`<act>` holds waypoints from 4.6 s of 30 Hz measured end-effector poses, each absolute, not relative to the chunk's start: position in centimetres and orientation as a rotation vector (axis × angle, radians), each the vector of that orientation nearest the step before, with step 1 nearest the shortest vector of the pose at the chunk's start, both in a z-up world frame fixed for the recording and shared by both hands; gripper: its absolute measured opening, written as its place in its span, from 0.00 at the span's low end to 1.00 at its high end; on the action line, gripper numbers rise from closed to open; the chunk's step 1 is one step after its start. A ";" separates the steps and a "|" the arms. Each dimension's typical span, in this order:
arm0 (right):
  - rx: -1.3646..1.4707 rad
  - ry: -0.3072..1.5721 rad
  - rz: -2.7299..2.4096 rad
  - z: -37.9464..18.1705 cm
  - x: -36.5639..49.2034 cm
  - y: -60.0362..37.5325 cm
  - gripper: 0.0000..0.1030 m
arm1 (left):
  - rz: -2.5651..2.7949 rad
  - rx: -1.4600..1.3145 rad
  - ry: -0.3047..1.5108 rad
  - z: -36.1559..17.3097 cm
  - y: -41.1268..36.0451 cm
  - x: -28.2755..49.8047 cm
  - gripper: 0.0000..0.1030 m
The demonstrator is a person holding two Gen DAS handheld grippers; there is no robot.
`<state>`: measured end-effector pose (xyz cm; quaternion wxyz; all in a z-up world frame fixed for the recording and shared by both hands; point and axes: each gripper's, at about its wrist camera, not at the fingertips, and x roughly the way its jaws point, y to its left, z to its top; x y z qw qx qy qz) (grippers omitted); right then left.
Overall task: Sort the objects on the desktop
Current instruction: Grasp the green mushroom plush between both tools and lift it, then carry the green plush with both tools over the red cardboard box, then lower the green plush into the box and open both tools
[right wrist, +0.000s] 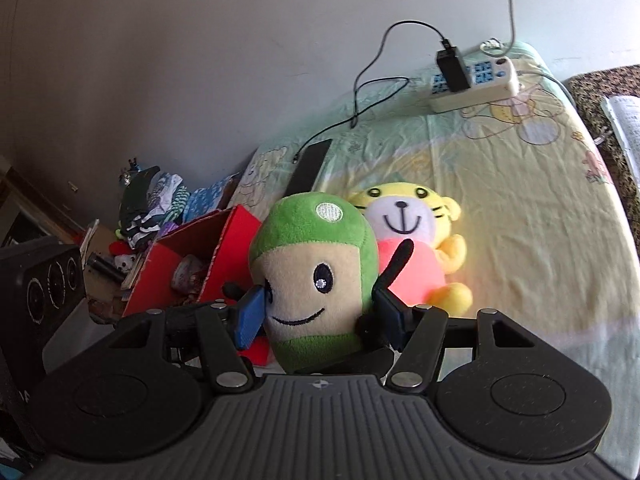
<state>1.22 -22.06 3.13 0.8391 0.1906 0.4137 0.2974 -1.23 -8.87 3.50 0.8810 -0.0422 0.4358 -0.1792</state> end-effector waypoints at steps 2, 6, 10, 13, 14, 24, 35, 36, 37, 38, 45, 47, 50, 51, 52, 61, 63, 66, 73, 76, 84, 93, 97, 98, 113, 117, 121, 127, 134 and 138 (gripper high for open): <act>0.396 0.864 0.654 3.8 1.2 -20.1 0.61 | -0.356 -0.106 0.881 4.3 -6.6 -1.8 0.72; 0.375 0.826 0.704 5.2 0.9 -15.3 0.61 | -0.323 -0.110 0.827 5.8 -1.8 -3.1 0.72; 0.350 0.770 0.765 6.1 1.0 -9.4 0.61 | -0.274 -0.095 0.773 7.2 4.2 -3.9 0.72; 0.361 0.743 0.802 5.7 1.6 -4.8 0.61 | -0.231 -0.085 0.749 7.5 8.8 -4.2 0.72; 0.365 0.737 0.813 5.4 1.8 -3.3 0.61 | -0.216 -0.078 0.746 7.5 10.5 -4.2 0.72; 0.437 0.768 0.886 1.0 3.0 8.6 0.61 | -0.078 0.021 0.831 3.8 23.0 -3.4 0.73; 0.506 0.912 0.868 -2.9 4.0 12.6 0.58 | -0.031 0.104 0.964 -0.5 27.7 -1.5 0.72; 0.514 0.925 0.863 -3.1 4.2 12.6 0.58 | -0.031 0.107 0.969 -0.6 27.7 -1.4 0.73; 0.521 0.939 0.857 -3.3 4.3 12.6 0.58 | -0.030 0.109 0.975 -0.8 27.7 -1.3 0.73; 0.528 0.952 0.851 -3.5 4.4 12.5 0.58 | -0.029 0.111 0.981 -1.0 27.7 -1.3 0.74; 0.538 1.012 0.826 -4.7 4.8 12.4 0.56 | -0.004 0.169 0.964 -1.5 27.2 -2.1 0.79; 0.542 1.025 0.827 -4.9 4.9 12.6 0.56 | 0.001 0.174 0.947 -1.3 27.1 -2.4 0.78; 0.555 1.060 0.847 -5.1 5.2 13.0 0.57 | 0.010 0.172 0.954 -1.1 27.3 -2.4 0.74; 0.565 1.075 0.859 -5.2 5.2 13.2 0.56 | 0.016 0.174 0.955 -1.0 27.4 -2.4 0.74; 0.573 1.087 0.874 -5.3 5.2 13.4 0.56 | 0.021 0.173 0.955 -0.9 27.5 -2.5 0.74; 0.533 1.117 0.862 -4.8 5.1 13.6 0.62 | 0.065 0.176 0.954 -0.9 27.6 -2.4 0.69; 0.552 1.094 0.844 -4.4 5.1 12.4 0.65 | 0.069 0.175 0.956 -1.0 27.7 -2.3 0.69; 0.596 1.047 0.810 -3.8 4.9 10.6 0.63 | 0.066 0.168 0.953 -1.1 27.8 -2.4 0.68; 0.648 1.072 0.686 -4.7 5.8 9.9 0.33 | 0.040 0.145 0.937 -0.2 27.9 -2.9 0.64; 0.602 1.090 0.670 -4.7 6.0 11.0 0.28 | 0.023 0.137 0.917 0.3 27.9 -3.3 0.63; 0.540 1.098 0.755 -4.3 6.5 13.2 0.27 | 0.087 0.137 0.934 -0.1 27.9 -3.2 0.61; 0.564 1.092 0.750 -4.1 6.5 12.1 0.29 | 0.138 0.174 0.924 -0.5 27.2 -3.0 0.64; 0.563 1.075 0.723 -3.7 6.4 11.6 0.38 | 0.140 0.156 0.928 -0.3 27.7 -3.0 0.66; 0.564 1.070 0.719 -3.6 6.4 11.4 0.38 | 0.142 0.151 0.930 -0.3 27.7 -3.0 0.66; 0.548 1.010 0.666 -2.8 5.5 10.0 0.38 | 0.144 0.180 0.903 0.7 26.2 -2.9 0.74; 0.553 1.005 0.653 -2.8 5.1 9.5 0.38 | 0.144 0.185 0.903 0.8 26.0 -2.8 0.74; 0.558 1.003 0.641 -2.9 4.8 9.0 0.38 | 0.149 0.193 0.906 0.6 25.7 -2.6 0.75; 0.569 0.998 0.625 -3.1 4.6 8.5 0.39 | 0.155 0.203 0.910 0.3 25.6 -2.4 0.79; 0.574 0.994 0.620 -3.0 4.2 8.0 0.39 | 0.175 0.205 0.926 -0.3 25.7 -2.1 0.81; 0.565 0.971 0.618 -2.7 3.8 7.7 0.39 | 0.182 0.197 0.927 -0.4 26.0 -1.9 0.82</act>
